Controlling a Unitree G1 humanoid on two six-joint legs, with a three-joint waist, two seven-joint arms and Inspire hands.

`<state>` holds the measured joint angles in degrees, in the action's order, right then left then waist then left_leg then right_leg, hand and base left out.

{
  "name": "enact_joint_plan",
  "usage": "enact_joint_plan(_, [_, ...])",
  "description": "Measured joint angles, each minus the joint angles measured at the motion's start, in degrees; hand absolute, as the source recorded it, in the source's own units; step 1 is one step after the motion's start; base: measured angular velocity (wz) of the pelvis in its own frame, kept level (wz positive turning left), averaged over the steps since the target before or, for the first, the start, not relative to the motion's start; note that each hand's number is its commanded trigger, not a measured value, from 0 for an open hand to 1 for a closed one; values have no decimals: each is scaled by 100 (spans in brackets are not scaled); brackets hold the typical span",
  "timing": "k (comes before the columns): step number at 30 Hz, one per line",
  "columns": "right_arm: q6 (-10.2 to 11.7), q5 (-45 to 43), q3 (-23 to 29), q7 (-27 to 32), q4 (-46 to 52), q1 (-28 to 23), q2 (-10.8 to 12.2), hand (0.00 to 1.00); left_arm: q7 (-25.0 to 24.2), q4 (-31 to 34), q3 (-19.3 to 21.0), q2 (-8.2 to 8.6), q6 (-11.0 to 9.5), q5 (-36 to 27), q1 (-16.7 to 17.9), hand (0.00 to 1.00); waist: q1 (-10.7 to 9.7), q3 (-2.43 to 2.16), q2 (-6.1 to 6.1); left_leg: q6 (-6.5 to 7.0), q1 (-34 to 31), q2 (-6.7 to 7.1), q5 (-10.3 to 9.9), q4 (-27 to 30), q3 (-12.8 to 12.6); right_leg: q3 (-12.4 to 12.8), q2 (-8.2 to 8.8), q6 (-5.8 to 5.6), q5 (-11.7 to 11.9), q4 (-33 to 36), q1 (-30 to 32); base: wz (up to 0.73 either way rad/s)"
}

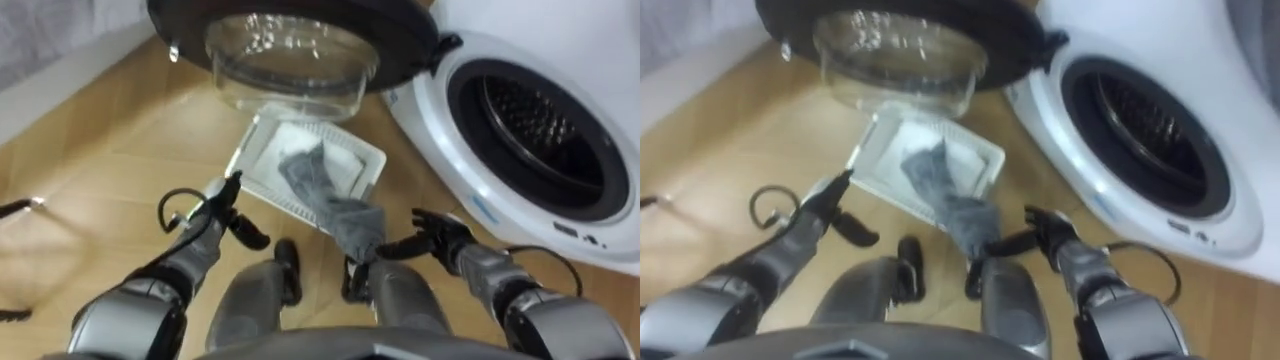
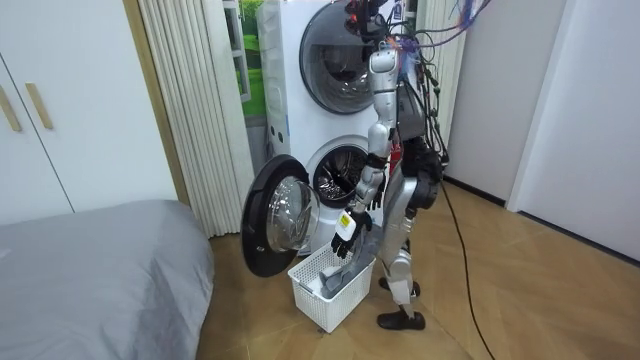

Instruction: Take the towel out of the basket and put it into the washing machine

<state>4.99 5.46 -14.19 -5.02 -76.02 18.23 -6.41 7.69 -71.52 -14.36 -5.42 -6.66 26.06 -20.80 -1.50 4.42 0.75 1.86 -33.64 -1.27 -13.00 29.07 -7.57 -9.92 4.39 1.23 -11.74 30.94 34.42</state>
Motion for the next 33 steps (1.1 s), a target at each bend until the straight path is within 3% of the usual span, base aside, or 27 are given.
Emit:
enact_joint_plan(1, [0, 7, -46, 34, 69, 6, 0, 0, 53, 3, -48, -2, 0, 0, -46, 0, -1, 6, 3, 9, -119, -5, -6, 63, -14, 51, -1, 13, -14, 66, 120, 0])
enact_joint_plan(3, [29, 3, -124, 111, 283, 94, -2, 0, 201, 10, -173, -41, -11, 198, -305, 0, -46, 79, 14, 27, -659, -19, -18, 411, -23, 194, -7, 54, -55, 367, 653, 0])
enact_joint_plan(8, [137, 157, -389, 114, 499, 366, -8, 0, 435, 14, -474, -132, -109, 363, -807, 0, -204, 135, 9, 152, -1827, -139, -180, 1232, -27, 249, -28, 211, -179, 1038, 1798, -5])
enact_joint_plan(13, [187, 681, -722, 70, 653, 543, -26, 0, 717, 62, -1096, -196, -180, 762, -1057, 0, -411, 138, 8, 153, -2646, -346, -391, 2050, -110, 328, -87, 274, -247, 1763, 2638, -21])
enact_joint_plan(15, [337, 976, -851, 39, 758, 605, -26, 0, 810, 131, -1308, -261, -270, 1012, -1153, 0, -492, 138, 10, 162, -2997, -430, -408, 2314, -166, 403, -150, 274, -230, 1983, 3015, -21])
enact_joint_plan(18, [434, 1296, -950, -41, 778, 663, -27, 0, 857, 225, -1439, -336, -367, 1168, -1183, 0, -560, 135, 14, 153, -3275, -519, -477, 2584, -190, 439, -209, 307, -225, 2203, 3307, -17])
enact_joint_plan(20, [590, 1488, -962, -140, 969, 664, -40, 0, 940, 238, -1623, -450, -438, 1238, -1280, 0, -780, 134, 15, 149, -3589, -531, -518, 2841, -156, 458, -218, 333, -292, 2484, 3626, 3])
enact_joint_plan(21, [649, 1521, -964, -188, 1069, 666, -50, 0, 960, 238, -1641, -478, -445, 1265, -1364, 0, -828, 134, 15, 144, -3765, -599, -551, 2977, -156, 458, -262, 348, -293, 2569, 3783, -8])
enact_joint_plan(23, [710, 1636, -984, -276, 1188, 673, -58, 0, 1037, 238, -1642, -534, -453, 1409, -1477, 0, -931, 133, 16, 133, -3970, -607, -617, 3172, -145, 443, -263, 418, -312, 2749, 3995, -11])
enact_joint_plan(30, [884, 1915, -1217, -342, 1393, 676, -55, 0, 1368, 425, -1998, -582, -616, 1485, -1631, 0, -1107, 129, 29, 106, -4241, -736, -871, 3663, -149, 431, -293, 514, -490, 3225, 4292, -6])
enact_joint_plan(33, [894, 1935, -1388, -373, 1604, 679, -60, 0, 1419, 406, -2038, -621, -663, 1488, -1660, 0, -1273, 126, 72, 100, -4359, -799, -915, 3765, -111, 375, -295, 549, -549, 3311, 4386, 1])
